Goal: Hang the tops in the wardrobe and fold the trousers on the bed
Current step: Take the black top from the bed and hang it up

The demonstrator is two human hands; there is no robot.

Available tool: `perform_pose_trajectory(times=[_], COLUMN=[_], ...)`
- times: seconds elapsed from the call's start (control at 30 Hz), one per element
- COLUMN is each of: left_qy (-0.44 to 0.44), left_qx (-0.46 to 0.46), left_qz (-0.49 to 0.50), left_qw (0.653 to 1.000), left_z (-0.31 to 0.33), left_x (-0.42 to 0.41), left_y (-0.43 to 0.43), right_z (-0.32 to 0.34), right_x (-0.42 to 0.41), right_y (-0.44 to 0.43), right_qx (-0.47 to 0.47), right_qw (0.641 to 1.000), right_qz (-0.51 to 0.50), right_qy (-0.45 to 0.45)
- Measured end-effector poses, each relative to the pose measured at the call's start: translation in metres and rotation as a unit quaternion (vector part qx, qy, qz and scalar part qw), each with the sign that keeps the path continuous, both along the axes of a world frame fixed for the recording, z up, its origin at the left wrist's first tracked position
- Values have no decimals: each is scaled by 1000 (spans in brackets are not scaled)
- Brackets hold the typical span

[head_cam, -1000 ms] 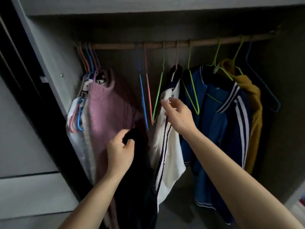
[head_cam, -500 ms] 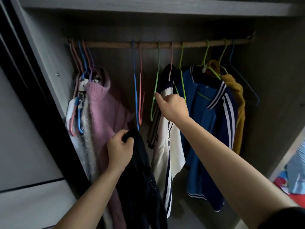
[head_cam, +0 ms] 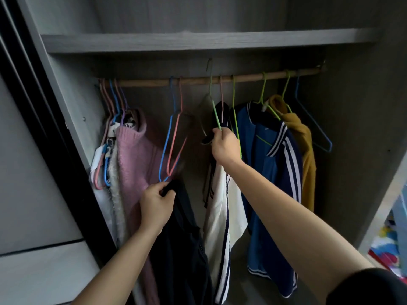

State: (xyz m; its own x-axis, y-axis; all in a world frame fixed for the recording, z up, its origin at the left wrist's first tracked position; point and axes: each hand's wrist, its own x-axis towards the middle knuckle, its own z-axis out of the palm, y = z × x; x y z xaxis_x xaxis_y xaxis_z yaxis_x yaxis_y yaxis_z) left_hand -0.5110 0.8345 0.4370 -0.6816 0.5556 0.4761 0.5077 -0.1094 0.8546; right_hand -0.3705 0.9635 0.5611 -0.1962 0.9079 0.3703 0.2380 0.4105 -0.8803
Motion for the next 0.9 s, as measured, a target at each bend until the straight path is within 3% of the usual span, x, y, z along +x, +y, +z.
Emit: perform_pose_trajectory(times=[0.1, 0.23, 0.37, 0.57, 0.73, 0.9], left_qy=[26, 41, 15, -7, -55, -133], left_qx=[-1, -11, -38, -82, -125, -211], left_qz=[29, 51, 50, 55, 44, 28], left_qw=[999, 998, 998, 995, 990, 968], left_z=[-2, -9, -17, -39, -51, -76], left_x=[2, 8, 13, 20, 28, 34], left_y=[-1, -4, -2, 4, 16, 35], right_z=[-24, -113, -176, -193, -202, -185], right_x=[22, 58, 82, 103, 139, 169], right_y=[-11, -49, -67, -63, -60, -62], right_qx=[33, 61, -44, -30, -178, -177], right_qw=[997, 990, 992, 993, 977, 971], right_qz=[38, 71, 101, 110, 119, 156], right_qy=[67, 104, 55, 8, 14, -35])
